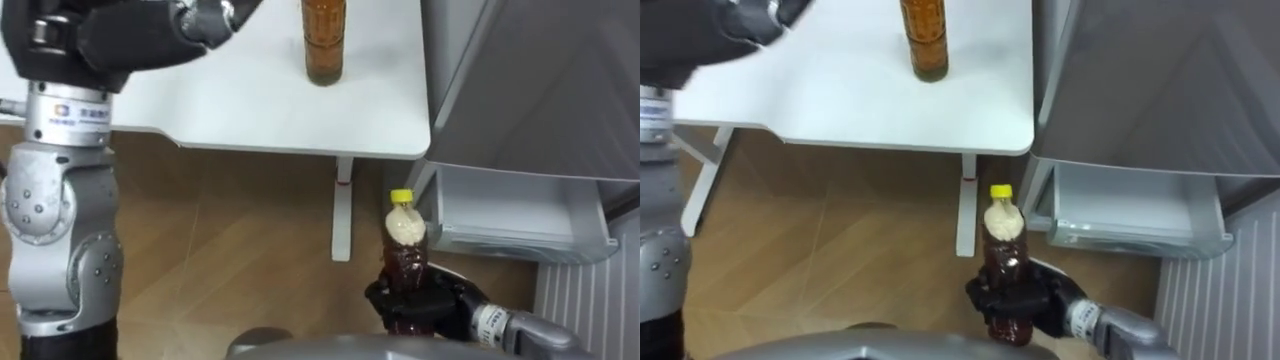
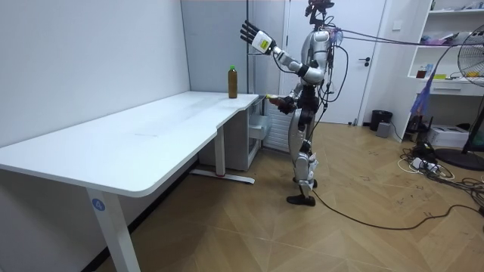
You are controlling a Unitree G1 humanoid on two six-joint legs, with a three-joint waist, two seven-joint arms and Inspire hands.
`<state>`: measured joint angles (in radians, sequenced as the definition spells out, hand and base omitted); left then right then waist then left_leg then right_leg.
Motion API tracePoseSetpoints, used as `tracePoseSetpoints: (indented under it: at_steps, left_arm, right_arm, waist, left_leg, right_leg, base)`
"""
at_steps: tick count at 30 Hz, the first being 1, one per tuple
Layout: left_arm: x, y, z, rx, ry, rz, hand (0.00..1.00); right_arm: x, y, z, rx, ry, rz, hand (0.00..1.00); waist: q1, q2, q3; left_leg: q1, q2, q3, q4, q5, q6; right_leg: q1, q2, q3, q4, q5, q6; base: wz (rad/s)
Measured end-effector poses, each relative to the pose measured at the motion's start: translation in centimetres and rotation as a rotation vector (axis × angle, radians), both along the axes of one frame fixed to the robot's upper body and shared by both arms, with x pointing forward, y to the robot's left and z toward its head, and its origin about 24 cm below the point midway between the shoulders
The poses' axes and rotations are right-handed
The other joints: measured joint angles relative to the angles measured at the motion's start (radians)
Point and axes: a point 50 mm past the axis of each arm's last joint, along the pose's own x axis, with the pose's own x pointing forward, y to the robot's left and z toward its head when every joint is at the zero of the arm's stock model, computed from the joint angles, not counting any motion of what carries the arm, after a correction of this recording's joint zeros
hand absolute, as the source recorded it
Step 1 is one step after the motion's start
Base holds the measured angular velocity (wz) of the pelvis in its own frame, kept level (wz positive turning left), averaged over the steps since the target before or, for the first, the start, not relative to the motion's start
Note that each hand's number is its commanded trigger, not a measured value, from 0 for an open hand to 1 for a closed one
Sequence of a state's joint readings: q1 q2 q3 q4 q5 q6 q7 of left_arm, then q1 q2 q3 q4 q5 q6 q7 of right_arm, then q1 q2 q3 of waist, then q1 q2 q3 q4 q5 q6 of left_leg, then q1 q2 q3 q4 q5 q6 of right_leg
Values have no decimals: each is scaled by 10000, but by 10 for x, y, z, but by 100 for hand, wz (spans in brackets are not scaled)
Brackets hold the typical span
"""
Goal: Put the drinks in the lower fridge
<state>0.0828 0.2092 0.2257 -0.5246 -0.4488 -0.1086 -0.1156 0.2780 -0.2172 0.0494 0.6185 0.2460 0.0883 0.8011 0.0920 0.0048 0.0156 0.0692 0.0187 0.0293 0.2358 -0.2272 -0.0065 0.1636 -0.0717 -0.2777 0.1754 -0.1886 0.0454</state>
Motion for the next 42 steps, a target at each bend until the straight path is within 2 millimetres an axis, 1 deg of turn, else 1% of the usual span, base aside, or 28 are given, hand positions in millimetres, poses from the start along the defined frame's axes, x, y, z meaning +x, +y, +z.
tracePoseSetpoints:
  at_steps: [1, 3, 5, 6, 10, 13, 14, 16, 17, 18, 19, 20, 21, 22, 24, 25, 27, 28, 30, 31, 33, 34, 36, 37, 38, 39, 41, 42]
  left_arm:
    - [-3, 9, 2, -200, -164, 626, 0]
    - [-7, 21, 6, -451, -395, 1519, 0]
    - [-11, 31, 8, -682, -599, 2334, 0]
    - [-14, 37, 8, -917, -711, 2823, 0]
    - [-23, 57, 7, -1429, -736, 4462, 0]
    - [-31, 73, -2, -1802, -339, 5757, 0]
    - [-34, 79, -6, -2000, -176, 6257, 0]
    - [-38, 90, -14, -2383, 111, 7105, 0]
    - [-40, 98, -22, -2635, 449, 7708, 0]
    - [-44, 106, -34, -2838, 916, 8313, 0]
    - [-47, 110, -41, -2910, 1224, 8611, 0]
    - [-52, 118, -56, -3069, 1925, 9228, 0]
    - [-59, 123, -70, -3214, 2567, 9735, 0]
    - [-63, 125, -77, -3272, 2887, 9979, 0]
    - [-79, 135, -111, -3629, 4439, 10872, 0]
    - [-83, 136, -120, -3812, 4843, 11044, 0]
    - [-101, 138, -158, -4050, 6663, 11660, 0]
    - [-106, 137, -168, -4069, 7144, 11780, 0]
    - [-123, 129, -207, -4405, 9137, 11922, 0]
    - [-128, 125, -217, -4398, 9680, 11906, 0]
    - [-148, 107, -255, -4203, 11941, 11482, 0]
    - [-152, 102, -262, -4113, 12455, 11267, 0]
    - [-166, 83, -285, -3866, 14103, 10422, 0]
    - [-176, 76, -294, -3833, 14863, 10092, 0]
    - [-181, 72, -299, -3866, 15218, 9987, 0]
    - [-191, 67, -305, -3983, 15835, 9830, 0]
    - [-201, 62, -312, -4051, 16544, 9543, 0]
    - [-212, 58, -317, -4067, 17110, 9445, 0]
  right_arm:
    - [-3, -4, -1, -58, 62, -364, 100]
    - [-8, -11, -1, -187, 149, -716, 100]
    - [-12, -15, -3, -299, 269, -1075, 100]
    - [-16, -17, -3, -366, 309, -1360, 100]
    - [-22, -19, -5, -514, 356, -1932, 100]
    - [-28, -22, -8, -678, 595, -2437, 100]
    - [-32, -22, -11, -731, 750, -2771, 100]
    - [-34, -23, -14, -898, 951, -3154, 100]
    - [-39, -26, -16, -1019, 1161, -3392, 100]
    - [-42, -29, -18, -1095, 1336, -3729, 100]
    - [-44, -30, -19, -1118, 1427, -3947, 100]
    - [-47, -34, -20, -1166, 1577, -4391, 100]
    - [-51, -36, -22, -1236, 1716, -4769, 100]
    - [-52, -37, -22, -1251, 1775, -4951, 100]
    - [-57, -40, -24, -1353, 2052, -5758, 100]
    - [-59, -41, -25, -1417, 2135, -5932, 100]
    - [-70, -46, -29, -1666, 2665, -6754, 100]
    - [-71, -47, -29, -1741, 2760, -6924, 100]
    - [-75, -51, -32, -2059, 3155, -7357, 100]
    - [-76, -51, -33, -2116, 3258, -7411, 100]
    - [-76, -51, -35, -2245, 3462, -7593, 100]
    - [-77, -51, -35, -2240, 3483, -7684, 100]
    - [-77, -50, -37, -2347, 3639, -7851, 100]
    - [-76, -50, -38, -2434, 3762, -7898, 100]
    - [-76, -50, -38, -2463, 3816, -7923, 100]
    - [-73, -50, -39, -2506, 3879, -7957, 100]
    - [-75, -50, -40, -2592, 4000, -8027, 100]
    - [-77, -50, -41, -2697, 4193, -8089, 100]
  waist:
    - [27, 21, 3]
    - [85, 92, -39]
    - [167, 115, -48]
    - [261, 132, -55]
    - [379, 135, -61]
    - [457, 140, -108]
    - [483, 118, -138]
    - [502, 126, -158]
    - [492, 144, -185]
    - [507, 200, -195]
    - [503, 209, -202]
    - [486, 235, -249]
    - [479, 230, -210]
    - [487, 197, -219]
    - [459, 107, -208]
    - [442, 106, -211]
    - [421, 81, -224]
    - [413, 74, -223]
    - [316, -3, -216]
    - [295, -14, -211]
    - [162, -74, -186]
    - [142, -80, -185]
    - [114, -121, -173]
    - [62, -104, -172]
    - [-1, -96, -175]
    - [-84, -96, -175]
    - [-151, -96, -172]
    - [-201, -95, -166]
  left_leg:
    - [125, -13, -7, -49, 0, 0]
    - [201, -10, -24, -115, -1, 0]
    - [241, -4, -27, -156, 0, 0]
    - [247, 5, -28, -164, -1, 0]
    - [249, 11, -54, -152, 0, -3]
    - [278, -7, -84, -137, 0, -3]
    - [287, -10, -106, -140, 0, -3]
    - [316, -19, -105, -127, -1, -2]
    - [393, -25, -123, -140, -1, -2]
    - [479, -29, -126, -162, -1, -2]
    - [482, -33, -131, -175, -1, -2]
    - [523, -42, -152, -191, -1, -1]
    - [552, -69, -186, -227, -5, -1]
    - [556, -92, -194, -253, -6, -1]
    - [551, -124, -191, -274, -5, -3]
    - [554, -124, -179, -272, -5, -3]
    - [591, -124, -166, -300, -5, -4]
    - [592, -126, -161, -302, -5, -4]
    - [648, -147, -175, -317, -5, -3]
    - [665, -148, -174, -322, -5, -3]
    - [655, -142, -168, -310, -7, -4]
    - [659, -139, -155, -309, -7, -4]
    - [688, -127, -97, -343, -7, -6]
    - [763, -118, -61, -425, -8, -6]
    - [799, -116, -58, -464, -8, -6]
    - [829, -111, -57, -494, -7, -6]
    - [847, -104, -6, -540, -7, -7]
    - [848, -105, 18, -538, -7, -7]
  right_leg:
    - [121, 2, 2, -80, -2, 4]
    - [141, 3, 5, -63, -7, 10]
    - [144, 17, 5, -68, -12, 18]
    - [147, 33, -1, -75, -13, 21]
    - [165, 51, -16, -90, -15, 22]
    - [195, 40, -5, -93, -15, 21]
    - [209, 40, -1, -99, -14, 21]
    - [264, 40, 1, -101, -14, 21]
    - [315, 32, 0, -95, -14, 21]
    - [356, 26, -14, -95, -16, 23]
    - [372, 22, -19, -97, -17, 25]
    - [436, 18, -19, -110, -22, 32]
    - [449, 10, -22, -190, -45, 46]
    - [481, 3, -20, -263, -65, 23]
    - [470, -17, -21, -273, -153, -44]
    - [476, -16, -19, -275, -158, -46]
    - [498, -17, -1, -281, -162, -47]
    - [502, -19, 0, -283, -163, -45]
    - [614, -30, -32, -362, -173, -29]
    - [644, -25, -14, -390, -173, -28]
    - [627, -14, -11, -416, -173, -28]
    - [623, -13, -10, -415, -173, -27]
    - [603, -6, 19, -413, -173, -27]
    - [616, 2, 67, -413, -173, -27]
    - [628, 6, 85, -412, -173, -27]
    - [640, 12, 106, -399, -173, -27]
    - [669, 24, 232, -393, -172, -26]
    - [679, 23, 253, -393, -171, -26]
  base:
    - [-3]
    - [-3]
    - [-8]
    - [-7]
    - [0]
    - [0]
    - [4]
    - [2]
    - [0]
    - [0]
    - [0]
    - [0]
    - [0]
    - [0]
    - [0]
    - [0]
    - [0]
    - [0]
    - [5]
    - [0]
    - [0]
    - [0]
    - [-8]
    - [-11]
    - [-9]
    - [-5]
    - [-7]
    - [-6]
